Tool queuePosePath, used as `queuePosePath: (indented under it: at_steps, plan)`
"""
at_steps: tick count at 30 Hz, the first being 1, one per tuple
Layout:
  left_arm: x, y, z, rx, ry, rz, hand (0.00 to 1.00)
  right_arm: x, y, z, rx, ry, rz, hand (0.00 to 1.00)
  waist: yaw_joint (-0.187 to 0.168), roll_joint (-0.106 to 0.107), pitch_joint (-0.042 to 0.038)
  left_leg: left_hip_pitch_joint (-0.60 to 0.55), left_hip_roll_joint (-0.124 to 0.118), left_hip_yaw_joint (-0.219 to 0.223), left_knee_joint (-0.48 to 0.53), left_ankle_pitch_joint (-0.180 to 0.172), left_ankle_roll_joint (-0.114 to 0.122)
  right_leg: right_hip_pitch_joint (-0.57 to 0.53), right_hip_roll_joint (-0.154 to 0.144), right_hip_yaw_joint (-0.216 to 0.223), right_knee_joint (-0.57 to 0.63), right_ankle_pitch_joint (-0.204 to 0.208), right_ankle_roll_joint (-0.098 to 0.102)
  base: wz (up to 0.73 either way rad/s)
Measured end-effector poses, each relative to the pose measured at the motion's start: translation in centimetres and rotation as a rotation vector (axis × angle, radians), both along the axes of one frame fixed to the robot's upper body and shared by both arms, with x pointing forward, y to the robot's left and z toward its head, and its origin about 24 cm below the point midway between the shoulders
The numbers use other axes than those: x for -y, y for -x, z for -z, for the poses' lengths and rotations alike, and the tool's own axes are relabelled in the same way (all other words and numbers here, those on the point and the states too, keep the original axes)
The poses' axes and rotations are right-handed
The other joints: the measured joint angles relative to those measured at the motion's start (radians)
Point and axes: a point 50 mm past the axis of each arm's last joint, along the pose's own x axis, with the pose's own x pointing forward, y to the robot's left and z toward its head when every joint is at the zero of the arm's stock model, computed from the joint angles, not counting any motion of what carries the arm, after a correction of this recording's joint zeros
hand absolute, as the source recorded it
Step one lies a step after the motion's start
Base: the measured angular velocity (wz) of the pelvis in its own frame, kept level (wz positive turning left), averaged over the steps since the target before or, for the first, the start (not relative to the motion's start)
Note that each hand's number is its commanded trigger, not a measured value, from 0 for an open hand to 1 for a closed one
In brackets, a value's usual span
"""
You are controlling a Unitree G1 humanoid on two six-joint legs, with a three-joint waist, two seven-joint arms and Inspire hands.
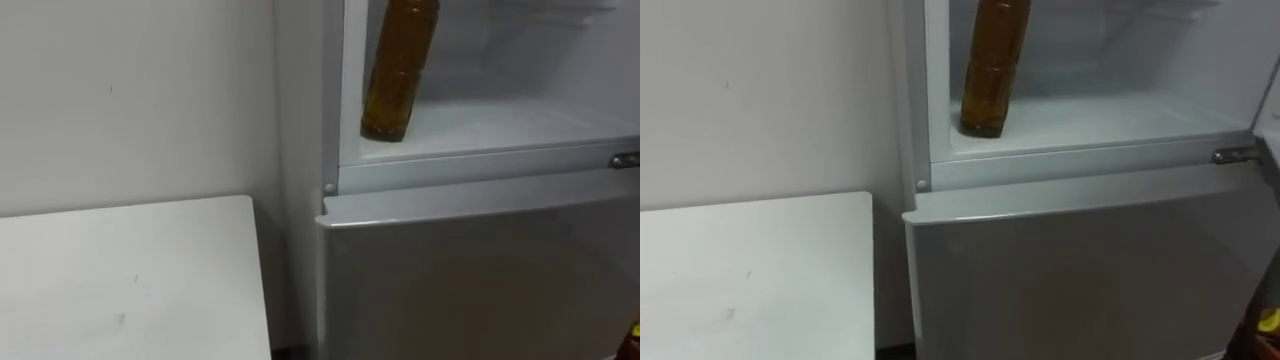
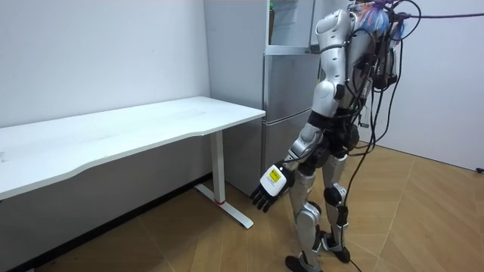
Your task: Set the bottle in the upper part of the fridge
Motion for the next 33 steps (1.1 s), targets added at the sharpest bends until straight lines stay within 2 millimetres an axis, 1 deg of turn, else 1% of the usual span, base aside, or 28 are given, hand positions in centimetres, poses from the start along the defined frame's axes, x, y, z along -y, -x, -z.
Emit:
queuePosePath:
  at_steps: [2,6,7,9,10,14,20,24,26,33]
  plan:
    - [0.0,0.0,0.0,-0.001,0.000,0.000,0.00,-0.2,-0.1,0.0,-0.009,0.018,-0.014,0.00,0.008,0.000,0.0007,-0.001,0.000,0.000,0.003,0.000,0.001,0.001,0.000,-0.001,-0.003,0.000,0.000,0.00]
    - [0.0,0.1,0.0,-0.003,0.002,0.000,0.00,-0.7,-0.5,0.1,-0.023,0.043,-0.044,0.00,0.012,0.003,0.0015,-0.002,0.000,-0.002,0.002,0.000,0.001,0.008,0.000,-0.007,-0.013,0.000,0.000,0.04]
    - [0.0,0.0,0.0,-0.001,0.003,0.001,0.00,-0.8,-0.5,0.1,-0.026,0.046,-0.052,0.00,0.012,0.005,0.0027,-0.002,0.000,-0.004,0.002,-0.001,0.001,0.015,0.000,-0.013,-0.017,0.001,0.001,0.08]
    - [0.0,-0.2,0.0,0.003,0.003,0.002,0.00,-1.0,-0.6,0.2,-0.033,0.054,-0.062,0.00,0.012,0.008,0.0023,-0.001,0.000,-0.004,0.002,-0.001,0.001,0.016,0.000,-0.015,-0.017,0.001,0.001,0.04]
    - [0.0,-0.4,0.0,0.008,0.003,0.004,0.00,-1.3,-0.8,0.3,-0.042,0.062,-0.074,0.00,0.019,0.010,0.0033,-0.002,0.000,-0.004,0.002,-0.001,0.001,0.015,0.000,-0.015,-0.017,0.001,0.001,0.00]
    - [0.0,-1.1,0.0,0.025,0.003,0.009,0.00,-2.0,-1.2,0.7,-0.061,0.065,-0.116,0.00,0.031,0.018,0.0006,-0.002,0.000,-0.003,0.001,-0.001,0.000,0.015,0.000,-0.015,-0.016,0.001,0.001,0.00]
    - [0.0,-1.1,0.0,0.023,0.002,0.011,0.00,-3.2,-1.6,1.5,-0.102,0.093,-0.170,0.00,0.032,0.024,-0.0029,-0.001,0.000,-0.002,-0.001,-0.001,0.000,0.015,0.000,-0.016,-0.015,0.001,0.001,0.00]
    - [0.0,-1.2,0.0,0.021,0.000,0.029,0.00,-4.2,-2.1,1.5,-0.162,0.197,-0.213,0.00,0.034,0.024,-0.0031,-0.001,0.001,-0.004,0.000,-0.002,0.000,0.012,0.000,-0.016,-0.003,0.001,0.001,0.00]
    - [-0.1,-1.2,0.0,0.020,-0.001,0.031,0.00,-5.0,-2.5,1.6,-0.193,0.256,-0.250,0.00,0.035,0.021,-0.0030,0.000,0.001,-0.004,0.001,-0.002,0.000,0.014,-0.001,-0.016,0.005,0.001,0.001,0.00]
    - [-0.1,-0.9,0.1,0.007,-0.004,0.029,0.00,-6.7,-3.2,2.2,-0.259,0.336,-0.346,0.00,0.045,0.014,-0.0009,-0.001,0.002,-0.004,0.003,-0.003,0.002,0.012,-0.002,-0.013,0.014,0.001,0.001,0.00]
